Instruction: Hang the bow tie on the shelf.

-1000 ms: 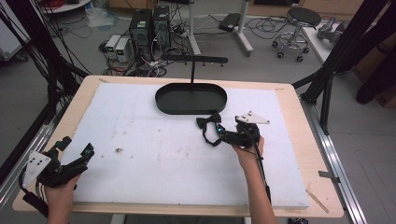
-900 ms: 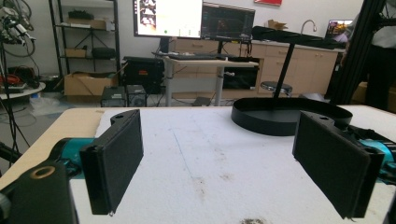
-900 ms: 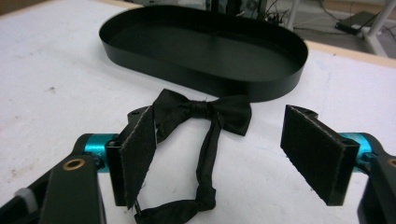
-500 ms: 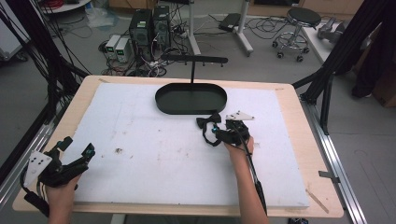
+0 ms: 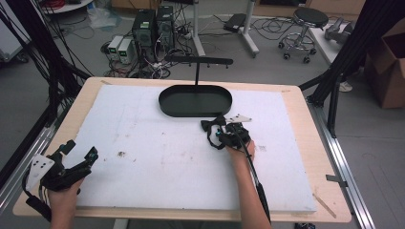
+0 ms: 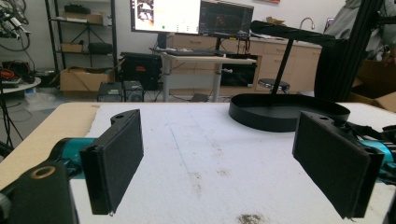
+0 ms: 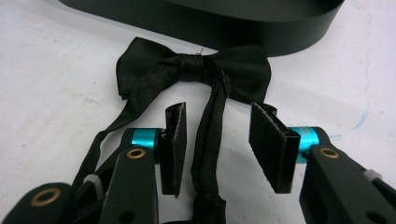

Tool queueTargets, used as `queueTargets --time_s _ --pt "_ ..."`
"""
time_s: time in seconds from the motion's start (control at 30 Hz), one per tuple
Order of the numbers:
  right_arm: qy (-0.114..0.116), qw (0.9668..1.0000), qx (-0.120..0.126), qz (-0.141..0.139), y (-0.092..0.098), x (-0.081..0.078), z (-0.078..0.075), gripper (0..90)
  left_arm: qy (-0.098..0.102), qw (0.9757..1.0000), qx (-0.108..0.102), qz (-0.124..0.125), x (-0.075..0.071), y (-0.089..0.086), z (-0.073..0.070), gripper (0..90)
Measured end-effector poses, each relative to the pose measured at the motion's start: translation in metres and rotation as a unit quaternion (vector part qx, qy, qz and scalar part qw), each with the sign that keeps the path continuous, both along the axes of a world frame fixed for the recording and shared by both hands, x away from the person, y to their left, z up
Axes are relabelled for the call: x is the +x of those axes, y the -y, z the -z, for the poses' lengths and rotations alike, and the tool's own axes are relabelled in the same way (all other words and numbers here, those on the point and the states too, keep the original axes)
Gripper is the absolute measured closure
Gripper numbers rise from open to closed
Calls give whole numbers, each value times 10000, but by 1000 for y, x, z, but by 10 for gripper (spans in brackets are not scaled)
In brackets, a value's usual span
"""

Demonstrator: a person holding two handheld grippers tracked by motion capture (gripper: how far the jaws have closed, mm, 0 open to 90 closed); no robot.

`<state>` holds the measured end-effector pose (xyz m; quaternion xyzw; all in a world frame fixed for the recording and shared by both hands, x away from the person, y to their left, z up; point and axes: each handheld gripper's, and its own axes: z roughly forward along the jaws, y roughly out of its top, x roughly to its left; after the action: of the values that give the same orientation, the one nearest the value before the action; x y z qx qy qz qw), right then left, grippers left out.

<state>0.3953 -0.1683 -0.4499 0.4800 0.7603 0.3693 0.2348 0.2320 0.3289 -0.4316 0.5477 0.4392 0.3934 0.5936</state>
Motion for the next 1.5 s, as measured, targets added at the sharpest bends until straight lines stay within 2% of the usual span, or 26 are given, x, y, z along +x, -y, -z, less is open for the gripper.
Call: queueTargets --time_s 0.23,0.27,0.33,0.43,0.47,0.6,0.67,0.7,0.73,0.8,0.83,0.87,0.9,0.93,0.97,1.03,1.1,1.13,1.17,1.2,1.27,1.33,1.43,1.5 --pt "-83 10000 -11 -13 -1 2 1 630 -12 10000 -27 -4 0 -1 1 169" --pt "-128 9999 -61 -33 -3 2 1 665 -19 10000 -39 5 0 -1 1 169" --pt "-134 9998 -94 -60 -3 2 1 681 -31 10000 -19 4 0 -1 1 170" --pt "-193 9998 19 -97 -2 2 1 774 -19 10000 -38 1 0 -1 1 170" --pt "-201 9997 30 -164 -2 2 1 848 -16 10000 -43 0 -1 -1 1 170" --pt "-150 9998 -32 -148 -3 1 1 875 -8 10000 -47 10 -1 -1 0 170" --pt "61 9999 -66 -143 -3 -2 -4 877 -9 10000 -63 9 -1 -2 1 170" --pt "61 9999 -66 -143 -3 -2 -4 877 -9 10000 -63 9 -1 -2 1 170" --pt "321 9994 -5 -126 -3 -5 -11 878 -11 10000 -64 5 -1 -2 1 170" --pt "605 9980 -3 -153 -2 -9 -19 879 -2 10000 -67 7 -1 -2 1 170" --pt "605 9980 -3 -153 -2 -9 -19 879 9 10000 -62 2 -1 -2 1 170" --pt "743 9971 -23 -166 -2 -11 -23 878 13 10000 -63 5 -1 -2 0 171" --pt "993 9949 -97 -169 -1 -16 -30 879 22 10000 -64 7 -1 -2 0 173" --pt "1131 9933 -126 -174 0 -18 -33 878 32 10000 -71 11 -2 -2 0 173" --pt "1131 9933 -126 -174 0 -18 -33 878 38 10000 -60 13 -2 -2 0 173" --pt "1383 9900 -204 -189 0 -22 -40 879 60 10000 -51 6 -2 -2 0 174" --pt "1630 9862 -150 -231 1 -25 -52 879 71 10000 -56 -1 -2 -1 0 176" --pt "1630 9862 -150 -231 1 -25 -52 879 72 10000 -54 -5 -2 -1 0 176" --pt "1802 9832 -120 -265 1 -26 -60 878 74 10000 -46 -7 -2 -1 0 177" --pt "1802 9832 -120 -265 1 -26 -60 878 75 10000 -40 -7 -2 -1 0 177" --pt "1919 9808 -138 -317 0 -26 -70 878 93 10000 -22 -15 -3 0 0 177" --pt "2067 9776 -165 -370 -2 -26 -80 878 98 9999 -12 -25 -3 0 0 177" --pt "2371 9704 -167 -437 -6 -23 -99 878 113 9999 -14 -36 -3 -1 0 177" --pt "2434 9688 -163 -430 -7 -21 -106 878 124 9999 -25 -43 -3 -1 0 177"
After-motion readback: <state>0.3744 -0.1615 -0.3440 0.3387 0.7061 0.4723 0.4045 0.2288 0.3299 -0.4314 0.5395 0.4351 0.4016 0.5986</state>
